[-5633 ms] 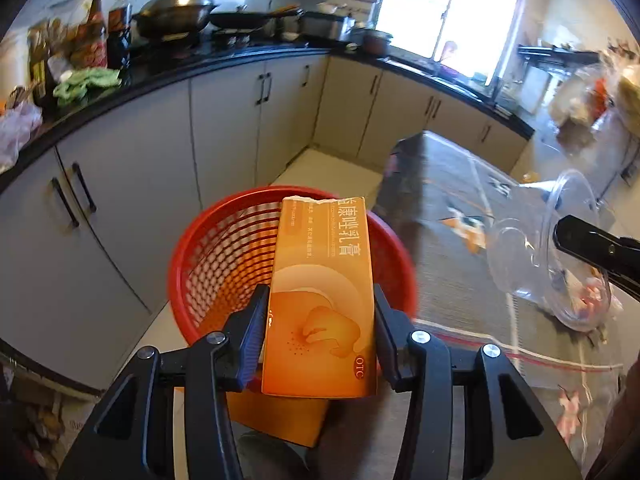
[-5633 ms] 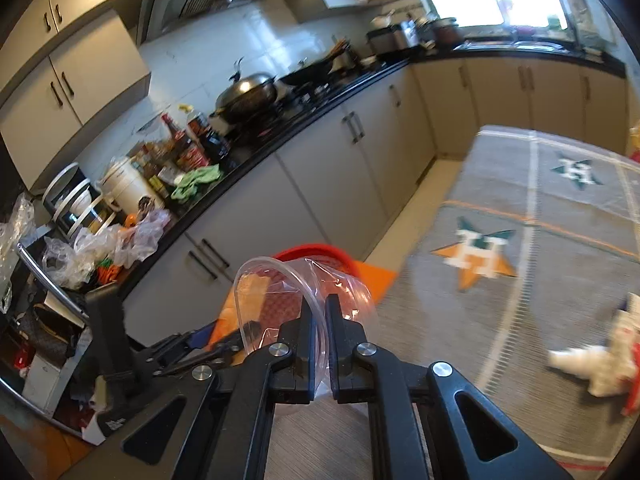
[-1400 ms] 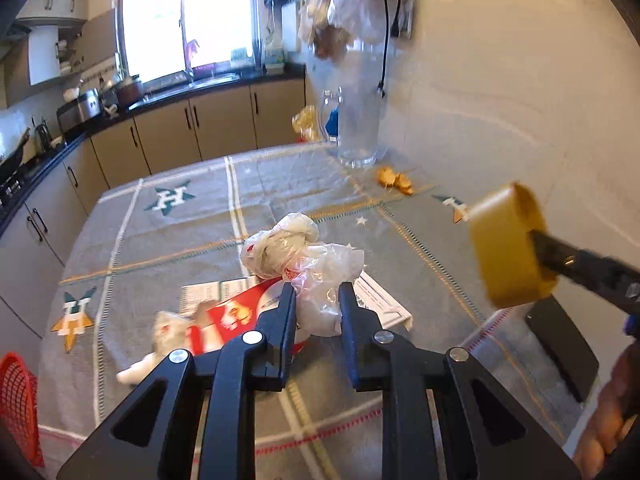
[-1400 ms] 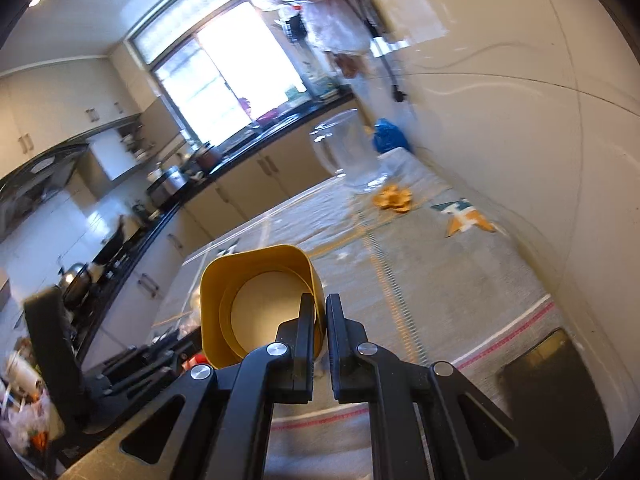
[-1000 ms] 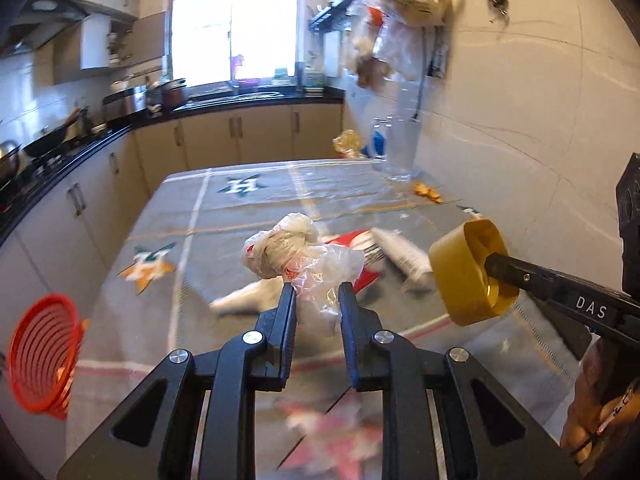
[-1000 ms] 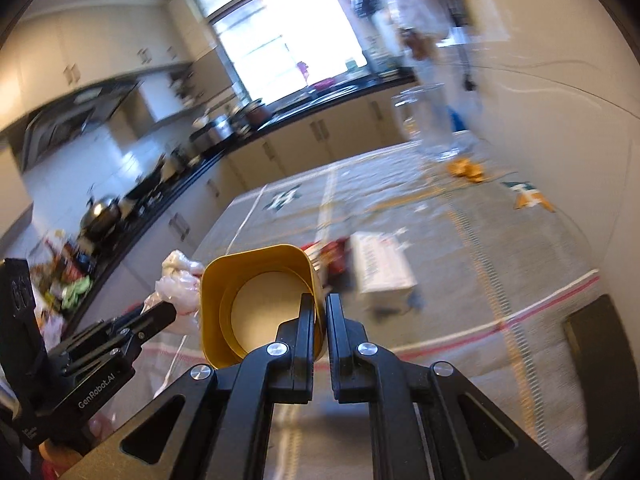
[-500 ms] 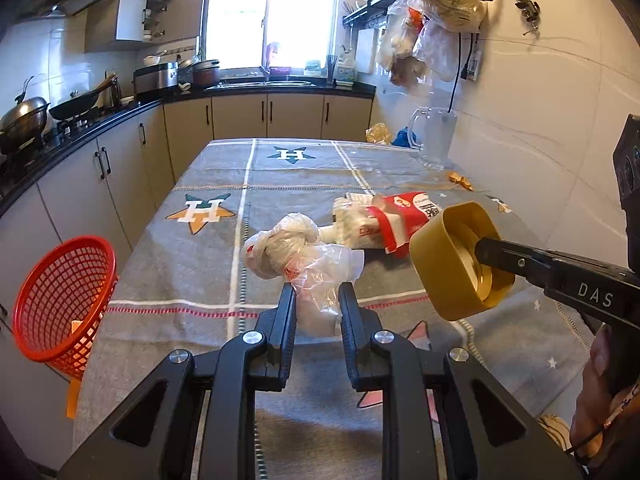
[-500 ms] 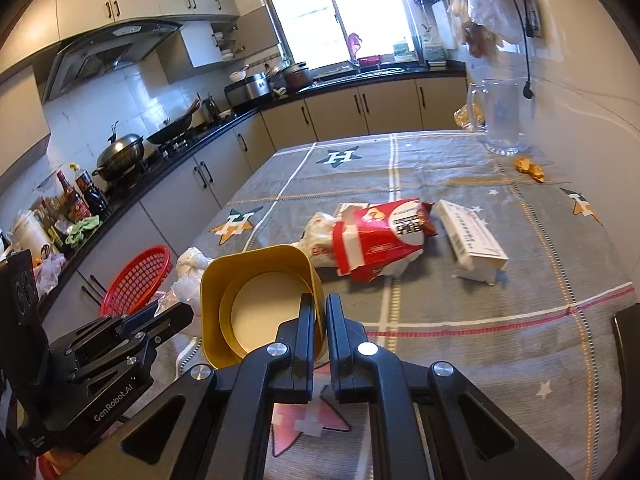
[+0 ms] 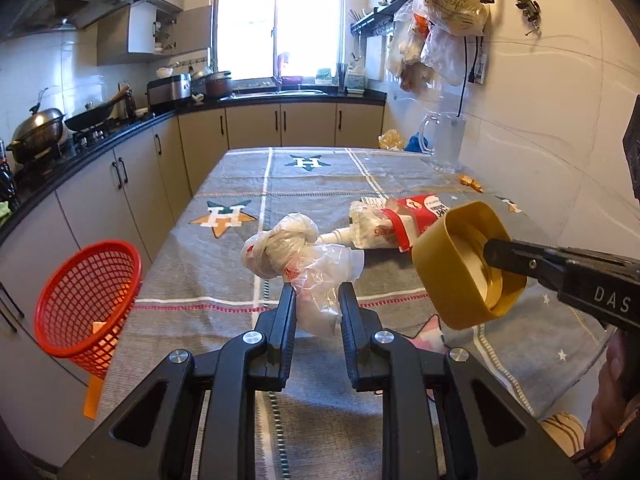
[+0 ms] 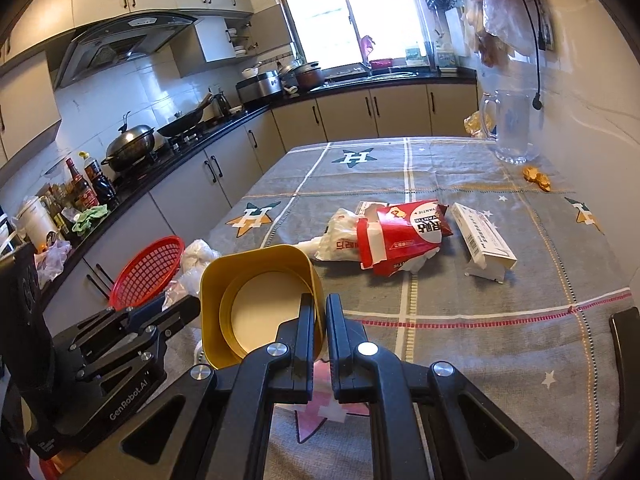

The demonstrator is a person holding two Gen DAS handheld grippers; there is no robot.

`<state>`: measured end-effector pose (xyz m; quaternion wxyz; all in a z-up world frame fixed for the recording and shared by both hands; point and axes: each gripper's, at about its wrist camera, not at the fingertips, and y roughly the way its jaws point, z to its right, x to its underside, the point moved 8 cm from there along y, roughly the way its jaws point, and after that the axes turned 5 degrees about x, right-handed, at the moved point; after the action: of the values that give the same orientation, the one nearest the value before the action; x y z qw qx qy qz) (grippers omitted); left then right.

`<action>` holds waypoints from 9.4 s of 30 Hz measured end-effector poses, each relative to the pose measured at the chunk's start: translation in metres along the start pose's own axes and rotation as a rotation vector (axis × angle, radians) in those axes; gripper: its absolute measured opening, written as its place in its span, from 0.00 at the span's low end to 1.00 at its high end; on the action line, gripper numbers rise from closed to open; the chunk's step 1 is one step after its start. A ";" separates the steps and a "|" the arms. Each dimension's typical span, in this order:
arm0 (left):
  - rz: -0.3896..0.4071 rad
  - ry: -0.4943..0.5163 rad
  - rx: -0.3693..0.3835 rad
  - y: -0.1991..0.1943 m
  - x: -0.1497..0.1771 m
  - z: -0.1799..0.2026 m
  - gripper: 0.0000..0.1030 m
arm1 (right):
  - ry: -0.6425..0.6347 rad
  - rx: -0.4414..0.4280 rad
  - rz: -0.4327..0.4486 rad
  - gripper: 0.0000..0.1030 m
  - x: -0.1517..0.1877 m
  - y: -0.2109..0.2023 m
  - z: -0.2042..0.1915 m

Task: Collect trash
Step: 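Carry the white bag and the yellow cup over the red basket, then open both tools to drop the white bag and yellow cup into the basket, then grasp the white medicine box with the right tool, then grasp the red-and-white snack bag with the left tool while the right holds the medicine box, then carry the snack bag and the medicine box over the red basket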

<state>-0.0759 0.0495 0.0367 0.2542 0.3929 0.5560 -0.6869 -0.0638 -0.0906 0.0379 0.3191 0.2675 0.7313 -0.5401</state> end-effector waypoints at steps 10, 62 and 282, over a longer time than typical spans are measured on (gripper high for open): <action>-0.005 -0.007 -0.077 0.014 -0.001 -0.017 0.19 | -0.002 -0.024 -0.021 0.07 -0.004 0.023 -0.002; -0.011 -0.363 -0.319 -0.016 0.023 -0.289 0.20 | -0.253 -0.268 -0.258 0.07 -0.047 0.188 -0.260; -0.003 -0.215 -0.101 0.022 0.001 -0.110 0.67 | -0.153 -0.079 -0.117 0.54 -0.019 0.086 -0.060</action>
<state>-0.0304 0.1502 0.0156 0.3308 0.3028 0.5602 -0.6965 0.0010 -0.0107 0.0120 0.3521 0.1698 0.7400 -0.5474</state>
